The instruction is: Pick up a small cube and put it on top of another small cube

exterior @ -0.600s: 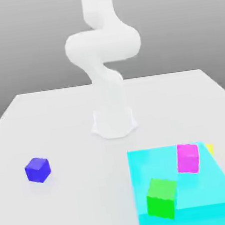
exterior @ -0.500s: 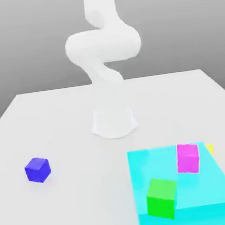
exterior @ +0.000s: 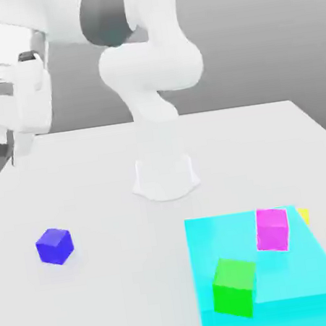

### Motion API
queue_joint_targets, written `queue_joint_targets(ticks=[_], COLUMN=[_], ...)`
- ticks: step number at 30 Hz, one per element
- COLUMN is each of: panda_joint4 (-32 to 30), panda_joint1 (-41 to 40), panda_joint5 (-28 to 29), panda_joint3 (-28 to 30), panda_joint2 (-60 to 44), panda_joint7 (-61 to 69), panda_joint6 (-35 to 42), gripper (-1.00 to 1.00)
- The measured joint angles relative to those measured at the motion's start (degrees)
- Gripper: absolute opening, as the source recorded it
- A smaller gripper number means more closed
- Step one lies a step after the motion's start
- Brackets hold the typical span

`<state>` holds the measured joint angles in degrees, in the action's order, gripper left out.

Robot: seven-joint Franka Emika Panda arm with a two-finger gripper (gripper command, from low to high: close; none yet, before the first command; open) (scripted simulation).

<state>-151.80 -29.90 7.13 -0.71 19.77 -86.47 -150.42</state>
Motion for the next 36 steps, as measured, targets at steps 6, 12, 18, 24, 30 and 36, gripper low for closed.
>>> queue_joint_targets(ticks=[6,12,18,24,30,36], panda_joint4=[-5.82,-11.71,-13.13,-11.59,-11.48,-12.31], panda_joint1=[-6.82,-11.60,-13.54,-16.75,-17.13,-15.86], panda_joint5=[0.42,-2.53,-9.19,-12.80,-12.81,-10.93], panda_joint3=[2.46,6.05,6.21,2.14,1.77,3.42], panda_joint2=[-7.39,-14.52,-22.97,-33.06,-33.95,-27.97], panda_joint7=[-10.52,-18.63,-18.70,-15.98,-15.91,-17.59], panda_joint6=[-5.48,-11.08,-18.00,-26.34,-27.22,-22.24], gripper=[0.00,0.00,0.00,0.00,-1.00,-1.00])
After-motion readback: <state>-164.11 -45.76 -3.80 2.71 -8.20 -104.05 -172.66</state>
